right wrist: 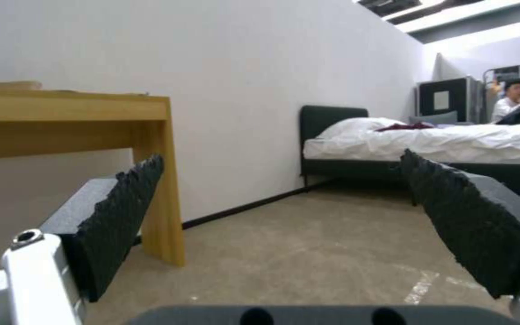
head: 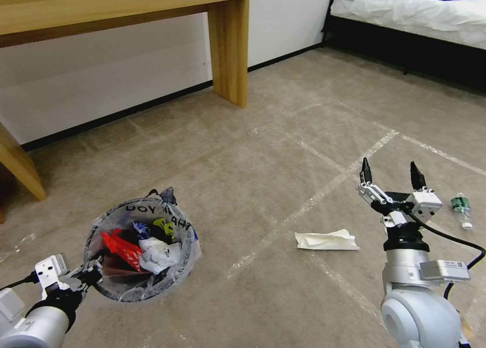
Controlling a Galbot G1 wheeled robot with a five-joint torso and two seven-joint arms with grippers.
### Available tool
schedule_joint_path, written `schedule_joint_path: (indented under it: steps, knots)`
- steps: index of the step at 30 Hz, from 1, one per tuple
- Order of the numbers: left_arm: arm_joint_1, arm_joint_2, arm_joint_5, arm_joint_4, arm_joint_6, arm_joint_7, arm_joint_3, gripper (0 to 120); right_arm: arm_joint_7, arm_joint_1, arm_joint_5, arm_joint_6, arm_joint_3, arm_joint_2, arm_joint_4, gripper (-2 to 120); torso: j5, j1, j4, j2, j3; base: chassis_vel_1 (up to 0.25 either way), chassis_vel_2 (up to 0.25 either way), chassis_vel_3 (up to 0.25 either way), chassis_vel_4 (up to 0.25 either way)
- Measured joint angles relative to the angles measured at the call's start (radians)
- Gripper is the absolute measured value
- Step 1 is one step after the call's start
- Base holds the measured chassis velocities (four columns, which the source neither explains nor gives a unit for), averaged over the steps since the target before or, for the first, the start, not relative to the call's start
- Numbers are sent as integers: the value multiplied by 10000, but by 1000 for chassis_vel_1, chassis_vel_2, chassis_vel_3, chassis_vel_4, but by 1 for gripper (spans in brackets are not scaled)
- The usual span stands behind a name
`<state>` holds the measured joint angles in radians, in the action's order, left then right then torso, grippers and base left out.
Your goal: Pick up the trash bin and place the garbage on the floor into it.
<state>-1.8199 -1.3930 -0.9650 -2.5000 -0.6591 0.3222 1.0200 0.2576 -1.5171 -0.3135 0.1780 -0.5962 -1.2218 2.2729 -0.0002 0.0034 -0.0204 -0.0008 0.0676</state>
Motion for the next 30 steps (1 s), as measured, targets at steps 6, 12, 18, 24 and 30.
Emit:
schedule_joint_path:
  steps: [6, 12, 18, 24, 30]
  knots:
    - [52, 43, 1, 0, -3, 0, 6, 1, 1, 57, -2, 1, 39, -23, -58, 100, 0, 0, 0, 0, 0, -28, -27, -31, -26]
    - [113, 70, -3, 63, -5, 0, 17, 1, 0, 74, 12, 1, 52, -69, -107, 100, 0, 0, 0, 0, 0, -48, -42, -53, -58]
    - [173, 55, -5, 128, -5, 0, -11, 1, 0, 84, 20, 10, 47, -85, -142, 100, 0, 0, 0, 0, 0, -42, -47, -36, -37]
    - [174, 33, -5, 139, -5, 0, -12, 1, -13, 87, 45, 47, 45, -95, -176, 100, 0, 0, -2, 0, 0, -25, -21, -29, -30]
    - [157, 7, -6, 139, 1, 0, -6, 1, -25, 93, 60, 101, 50, -107, -187, 100, 0, 0, 1, 0, 0, 0, 0, 0, 0]
